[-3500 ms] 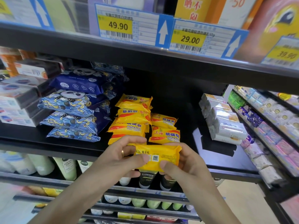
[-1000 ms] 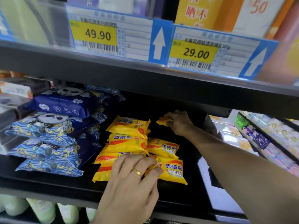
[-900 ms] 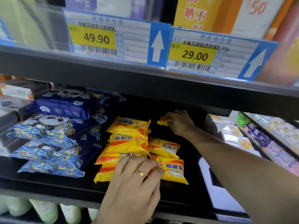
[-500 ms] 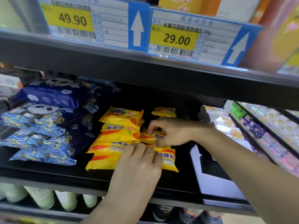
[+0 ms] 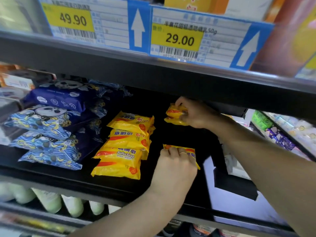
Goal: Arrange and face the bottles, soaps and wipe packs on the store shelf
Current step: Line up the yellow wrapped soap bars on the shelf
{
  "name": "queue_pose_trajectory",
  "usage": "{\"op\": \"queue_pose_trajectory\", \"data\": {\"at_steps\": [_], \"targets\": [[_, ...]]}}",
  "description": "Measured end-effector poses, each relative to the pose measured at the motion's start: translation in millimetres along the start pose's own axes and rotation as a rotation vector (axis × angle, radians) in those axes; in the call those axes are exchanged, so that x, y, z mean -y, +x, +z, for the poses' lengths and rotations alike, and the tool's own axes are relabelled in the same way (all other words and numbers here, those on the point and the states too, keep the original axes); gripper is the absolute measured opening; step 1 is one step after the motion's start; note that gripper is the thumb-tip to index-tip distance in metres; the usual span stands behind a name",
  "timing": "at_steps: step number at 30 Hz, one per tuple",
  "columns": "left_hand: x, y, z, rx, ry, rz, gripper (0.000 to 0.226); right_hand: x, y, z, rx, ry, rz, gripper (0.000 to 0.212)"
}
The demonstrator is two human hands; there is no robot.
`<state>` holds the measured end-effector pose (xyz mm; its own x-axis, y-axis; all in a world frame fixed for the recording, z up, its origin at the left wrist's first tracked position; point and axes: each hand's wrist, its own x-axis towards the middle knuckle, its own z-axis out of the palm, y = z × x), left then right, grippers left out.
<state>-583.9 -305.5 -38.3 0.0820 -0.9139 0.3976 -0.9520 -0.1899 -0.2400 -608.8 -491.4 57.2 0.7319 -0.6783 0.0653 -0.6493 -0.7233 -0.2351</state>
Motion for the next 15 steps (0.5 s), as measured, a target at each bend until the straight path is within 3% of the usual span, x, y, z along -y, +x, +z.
{"op": "queue_pose_trajectory", "data": {"at_steps": [2, 5, 10, 15], "targets": [[-2, 24, -5, 0.117, -0.041, -0.003, 0.016, -9, 16, 4, 0.022, -0.01, 0.065, 0.045], [2, 52, -8, 0.246, -0.051, -0.039, 0.013, -15, 32, 14, 0.014, -0.063, 0.105, 0.045], [14, 87, 22, 0.246, 0.029, -0.124, 0.035, -17, 30, 22, -0.088, -0.154, 0.059, 0.047], [18, 104, 37, 0.254, -0.064, -0.18, 0.046, -29, 36, 37, -0.104, -0.093, 0.043, 0.036]]}}
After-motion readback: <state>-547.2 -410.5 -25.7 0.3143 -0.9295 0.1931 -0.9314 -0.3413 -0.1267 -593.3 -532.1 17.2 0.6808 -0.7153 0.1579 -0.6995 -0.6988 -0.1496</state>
